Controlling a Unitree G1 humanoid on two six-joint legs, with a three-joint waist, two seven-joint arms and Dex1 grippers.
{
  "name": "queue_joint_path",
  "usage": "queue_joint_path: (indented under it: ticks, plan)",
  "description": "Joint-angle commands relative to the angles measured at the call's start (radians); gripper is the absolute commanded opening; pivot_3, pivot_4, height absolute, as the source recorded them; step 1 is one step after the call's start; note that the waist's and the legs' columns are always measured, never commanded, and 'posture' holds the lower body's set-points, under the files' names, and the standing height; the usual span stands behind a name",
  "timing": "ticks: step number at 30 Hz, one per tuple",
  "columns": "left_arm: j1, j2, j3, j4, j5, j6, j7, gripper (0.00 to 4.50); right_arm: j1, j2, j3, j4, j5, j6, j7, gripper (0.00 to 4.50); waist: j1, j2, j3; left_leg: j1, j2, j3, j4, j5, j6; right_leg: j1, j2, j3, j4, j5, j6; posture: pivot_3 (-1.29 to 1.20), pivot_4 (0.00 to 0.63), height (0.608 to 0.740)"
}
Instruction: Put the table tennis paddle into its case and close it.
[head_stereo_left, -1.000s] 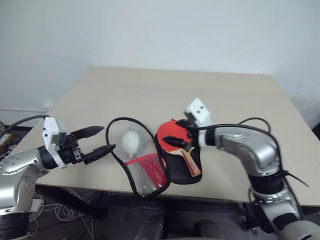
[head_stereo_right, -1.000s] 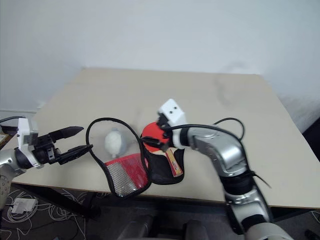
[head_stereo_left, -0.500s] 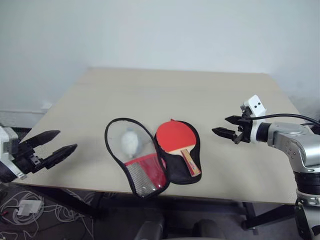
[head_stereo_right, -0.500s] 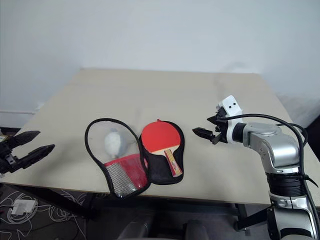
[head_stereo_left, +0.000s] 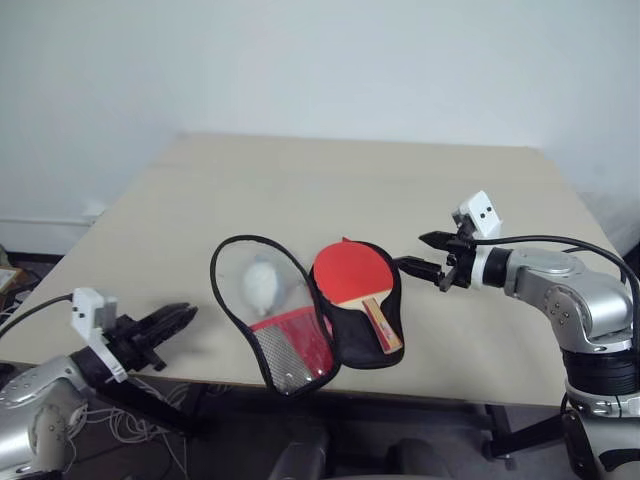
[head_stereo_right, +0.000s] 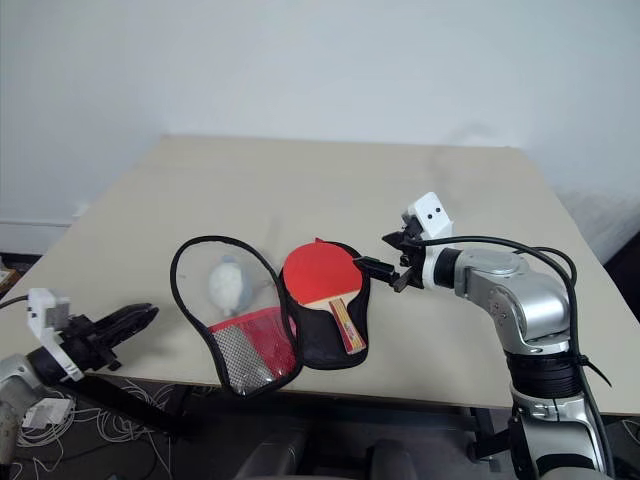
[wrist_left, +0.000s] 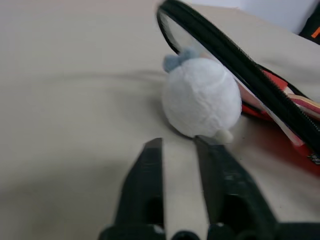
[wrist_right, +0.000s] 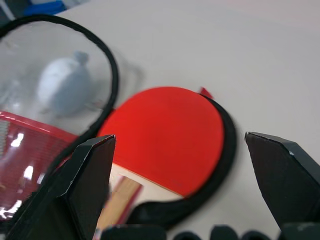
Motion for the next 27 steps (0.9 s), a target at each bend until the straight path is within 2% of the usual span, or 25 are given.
queue_joint_path:
  ticks: [1, 7, 16, 21, 27]
  plan:
    - [0.017, -0.03, -0.051, -0.118, -0.054, 0.059, 0.028, 0.12, 0.015, -0.023, -0.004, -0.06, 0.018, -0.006, 0.001, 4.5, 0.003, 0.0, 0.0, 0.0, 0.0, 0.0, 0.0, 0.0, 0.0, 0.0, 0.0, 0.0, 0.0, 0.0, 0.0, 0.0, 0.0, 0.707]
    - [-0.019, -0.083, -0.124, -0.176, -0.08, 0.102, 0.077, 0.12, 0.031, -0.065, -0.006, -0.043, 0.016, -0.027, 0.012, 4.5, 0.002, 0.0, 0.0, 0.0, 0.0, 0.0, 0.001, 0.0, 0.0, 0.001, 0.0, -0.002, 0.0, 0.0, 0.0, 0.0, 0.0, 0.707]
    - [-0.176, -0.179, -0.269, -0.225, -0.111, 0.15, 0.145, 0.12, 0.038, -0.13, -0.007, -0.05, 0.033, -0.068, 0.087, 4.5, 0.004, 0.0, 0.0, 0.0, 0.0, -0.002, 0.003, 0.0, 0.0, 0.003, 0.001, -0.008, -0.001, 0.0, 0.0, 0.0, 0.0, 0.707]
    - [-0.329, -0.28, -0.406, -0.167, -0.051, 0.148, 0.211, 0.12, 0.066, -0.228, -0.018, -0.023, 0.047, -0.156, 0.225, 4.5, 0.01, -0.001, 0.0, 0.0, -0.002, -0.003, 0.005, 0.0, 0.0, 0.006, 0.001, -0.011, -0.001, 0.001, 0.003, 0.0, 0.0, 0.707]
    - [-0.465, -0.374, -0.503, -0.043, 0.022, 0.147, 0.274, 0.12, 0.099, -0.318, -0.017, 0.009, 0.027, -0.263, 0.341, 4.5, 0.009, -0.002, 0.0, 0.0, 0.0, -0.003, 0.01, -0.001, 0.002, 0.008, 0.004, -0.011, -0.001, 0.002, 0.004, 0.0, 0.0, 0.707]
